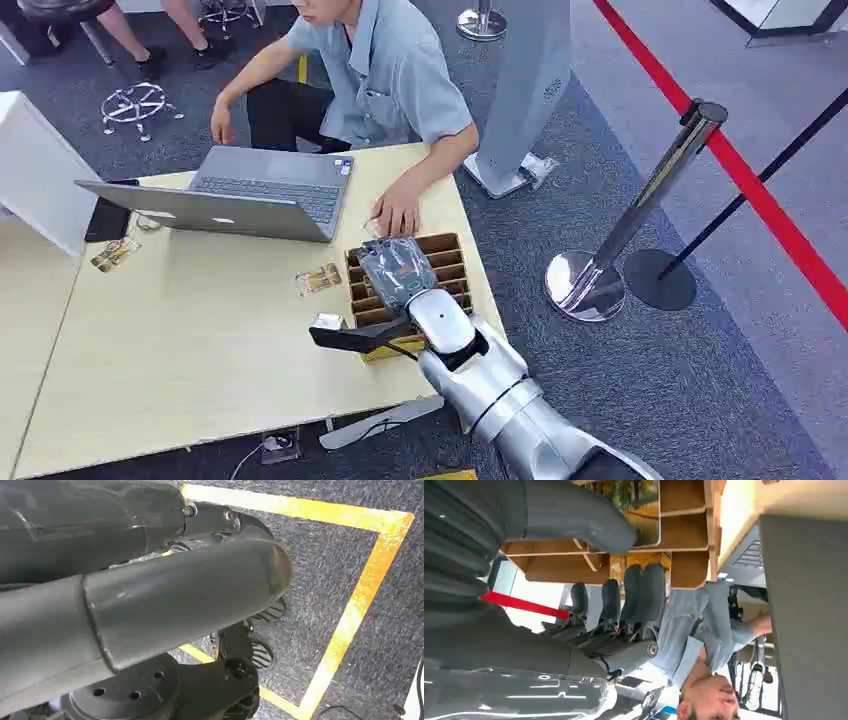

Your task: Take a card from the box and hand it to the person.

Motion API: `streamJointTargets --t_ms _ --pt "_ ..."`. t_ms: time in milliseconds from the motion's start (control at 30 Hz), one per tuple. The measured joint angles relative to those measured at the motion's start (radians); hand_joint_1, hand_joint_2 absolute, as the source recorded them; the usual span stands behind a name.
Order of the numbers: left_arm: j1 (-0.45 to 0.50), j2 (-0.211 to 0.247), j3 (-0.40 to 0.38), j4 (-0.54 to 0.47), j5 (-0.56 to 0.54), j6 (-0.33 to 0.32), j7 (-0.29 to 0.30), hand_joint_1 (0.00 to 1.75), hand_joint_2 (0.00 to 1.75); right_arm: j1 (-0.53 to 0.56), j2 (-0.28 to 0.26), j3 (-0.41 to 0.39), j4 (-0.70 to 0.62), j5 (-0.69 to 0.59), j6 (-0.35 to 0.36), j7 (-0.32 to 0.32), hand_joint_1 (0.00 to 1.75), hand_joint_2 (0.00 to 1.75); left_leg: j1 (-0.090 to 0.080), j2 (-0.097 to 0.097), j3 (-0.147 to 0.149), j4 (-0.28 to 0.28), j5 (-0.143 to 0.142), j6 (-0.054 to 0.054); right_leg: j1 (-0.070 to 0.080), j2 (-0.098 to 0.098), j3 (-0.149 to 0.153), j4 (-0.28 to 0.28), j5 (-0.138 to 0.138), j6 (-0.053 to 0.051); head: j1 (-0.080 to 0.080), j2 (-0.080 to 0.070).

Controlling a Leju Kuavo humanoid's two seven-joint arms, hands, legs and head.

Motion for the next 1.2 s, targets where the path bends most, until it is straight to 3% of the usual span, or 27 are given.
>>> streamJointTargets --t_ms 367,467,767,1200 --pt "0.000 0.002 0.000 0.000 -0.002 0.001 0.000 0.00 0.00 0.006 -0.019 -0.007 0.037 0.013 0.001 0.008 1.08 1.75 0.000 0.000 -0.001 0.000 0.000 0.000 0.000 0.000 -0.001 0.000 0.000 0.000 0.000 0.000" --pt "0.000 0.003 0.000 0.000 -0.002 0.000 0.000 0.00 0.00 0.007 -0.020 -0.013 0.037 0.016 0.002 0.008 1.33 1.75 0.000 0.000 0.000 0.000 0.000 0.000 0.000 0.000 -0.001 0.000 0.000 0.000 0.000 0.000" --pt "0.000 0.003 0.000 0.000 -0.003 0.000 -0.008 0.00 0.00 0.008 -0.020 -0.018 0.038 0.021 -0.009 0.003 1.54 1.75 0.000 0.000 0.000 0.000 0.000 0.000 0.000 0.000 0.000 0.000 0.000 0.000 0.000 0.000" --pt "0.001 0.002 0.000 0.000 -0.002 0.000 -0.013 0.00 0.00 0.008 -0.023 -0.053 -0.051 0.036 -0.026 -0.005 1.48 1.75 0.000 0.000 0.000 0.000 0.000 0.000 0.000 0.000 -0.001 0.000 0.000 0.000 0.000 0.000"
